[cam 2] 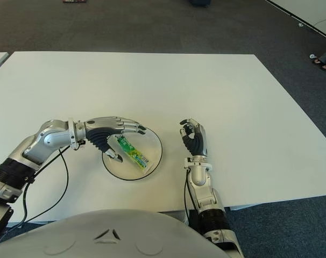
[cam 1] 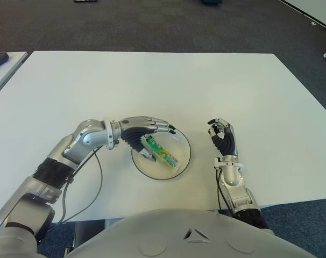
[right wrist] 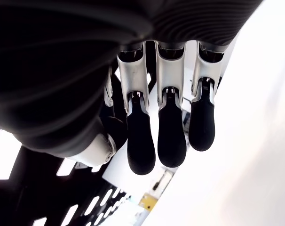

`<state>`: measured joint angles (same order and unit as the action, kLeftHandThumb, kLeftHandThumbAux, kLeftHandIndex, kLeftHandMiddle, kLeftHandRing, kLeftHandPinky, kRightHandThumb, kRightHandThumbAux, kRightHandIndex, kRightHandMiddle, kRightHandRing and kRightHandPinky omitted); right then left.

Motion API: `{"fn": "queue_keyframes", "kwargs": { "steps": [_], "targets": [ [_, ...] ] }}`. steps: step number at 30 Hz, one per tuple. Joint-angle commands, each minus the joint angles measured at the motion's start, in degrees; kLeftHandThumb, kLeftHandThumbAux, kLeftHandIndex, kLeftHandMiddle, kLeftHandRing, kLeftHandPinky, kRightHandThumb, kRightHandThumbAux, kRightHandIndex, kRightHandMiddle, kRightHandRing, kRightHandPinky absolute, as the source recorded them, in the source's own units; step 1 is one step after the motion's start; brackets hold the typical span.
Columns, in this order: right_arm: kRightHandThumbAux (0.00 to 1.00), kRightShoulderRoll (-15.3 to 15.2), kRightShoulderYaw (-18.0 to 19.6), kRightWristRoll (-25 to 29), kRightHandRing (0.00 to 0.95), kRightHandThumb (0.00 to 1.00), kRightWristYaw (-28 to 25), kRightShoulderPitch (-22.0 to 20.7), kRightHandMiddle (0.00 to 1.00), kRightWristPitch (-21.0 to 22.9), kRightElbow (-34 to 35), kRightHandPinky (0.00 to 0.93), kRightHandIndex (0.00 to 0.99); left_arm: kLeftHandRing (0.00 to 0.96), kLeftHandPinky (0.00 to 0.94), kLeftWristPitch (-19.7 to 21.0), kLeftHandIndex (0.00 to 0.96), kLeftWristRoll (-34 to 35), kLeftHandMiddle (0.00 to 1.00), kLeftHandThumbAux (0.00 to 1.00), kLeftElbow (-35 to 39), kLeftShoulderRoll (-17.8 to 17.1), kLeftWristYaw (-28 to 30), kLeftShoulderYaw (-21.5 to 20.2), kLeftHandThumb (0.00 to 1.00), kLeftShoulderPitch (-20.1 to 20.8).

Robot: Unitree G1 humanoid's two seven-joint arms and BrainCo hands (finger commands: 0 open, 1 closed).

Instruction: Put the toothpaste on the table into the plate.

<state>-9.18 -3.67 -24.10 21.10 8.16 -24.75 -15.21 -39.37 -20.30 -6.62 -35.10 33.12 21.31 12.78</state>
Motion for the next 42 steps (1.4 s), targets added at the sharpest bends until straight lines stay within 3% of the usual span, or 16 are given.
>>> {"fn": "queue_keyframes", "kwargs": {
  "steps": [1, 9, 13, 18, 22, 28, 32, 39, 41, 42],
  "targets": [
    [0.732, 0.3, 0.1, -0.3, 0.635, 0.7, 0.4, -0.6, 0.644, 1.2, 0.0, 0.568, 0.428, 0.0, 0.0, -1.6, 0.0, -0.6, 0.0, 0.431, -1.9, 1.1, -2.5, -0.8, 0.062, 0.8],
    [0.731, 0.3, -0.1, -0.4, 0.636, 0.7, 0.4, -0.6, 0.646, 1.2, 0.0, 0.576, 0.428, 0.0, 0.0, -2.6, 0.0, 0.2, 0.0, 0.417, -3.7, 2.8, -6.6, -2.9, 0.046, 1.9],
    [0.731, 0.4, -0.1, -0.1, 0.638, 0.699, 0.1, -0.8, 0.649, 1.2, -0.2, 0.581, 0.428, 0.0, 0.0, -1.5, 0.0, 6.3, 0.0, 0.42, -5.3, 3.6, -5.2, -5.0, 0.054, 3.8],
    [0.73, 0.6, -0.2, -0.1, 0.623, 0.699, 0.3, -1.1, 0.638, 1.0, -0.6, 0.544, 0.428, 0.0, 0.0, 4.0, 0.0, 14.4, 0.0, 0.447, -9.2, 7.1, -5.3, -8.5, 0.055, 5.7],
    [0.731, 0.6, -0.3, -0.2, 0.614, 0.699, 0.4, -1.3, 0.629, 1.0, -0.8, 0.534, 0.428, 0.0, 0.0, 4.9, 0.0, 17.0, 0.0, 0.469, -13.3, 9.3, -6.3, -10.8, 0.045, 7.0],
    [0.732, 0.8, -0.4, -0.4, 0.608, 0.699, 0.5, -1.7, 0.62, 1.2, -1.1, 0.528, 0.428, 0.0, 0.0, 8.6, 0.0, 20.2, 0.0, 0.485, -18.4, 13.1, -11.6, -16.4, 0.008, 5.4],
    [0.732, 1.0, -0.4, -0.5, 0.622, 0.699, 0.4, -2.0, 0.633, 1.7, -1.0, 0.546, 0.428, 0.0, 0.0, 5.1, 0.0, 23.1, 0.0, 0.44, -24.7, 16.8, -14.3, -19.9, 0.001, 4.8],
    [0.733, 1.1, -0.6, -1.0, 0.637, 0.7, 0.8, -2.2, 0.647, 2.1, -0.7, 0.57, 0.428, 0.0, 0.009, 1.7, 0.0, 26.7, 0.0, 0.38, -31.5, 20.4, -14.4, -23.5, 0.0, 6.0],
    [0.733, 1.0, -0.6, -1.3, 0.641, 0.7, 1.2, -2.4, 0.649, 2.0, -0.9, 0.569, 0.428, 0.006, 0.037, 0.7, 0.014, 27.4, 0.023, 0.38, -34.2, 21.7, -15.1, -24.7, 0.0, 6.5],
    [0.733, 1.0, -0.6, -1.4, 0.645, 0.7, 1.4, -2.5, 0.651, 1.9, -1.0, 0.572, 0.428, 0.055, 0.076, 0.3, 0.072, 27.7, 0.087, 0.396, -35.1, 22.2, -15.4, -25.2, 0.0, 6.7]
  ]
}}
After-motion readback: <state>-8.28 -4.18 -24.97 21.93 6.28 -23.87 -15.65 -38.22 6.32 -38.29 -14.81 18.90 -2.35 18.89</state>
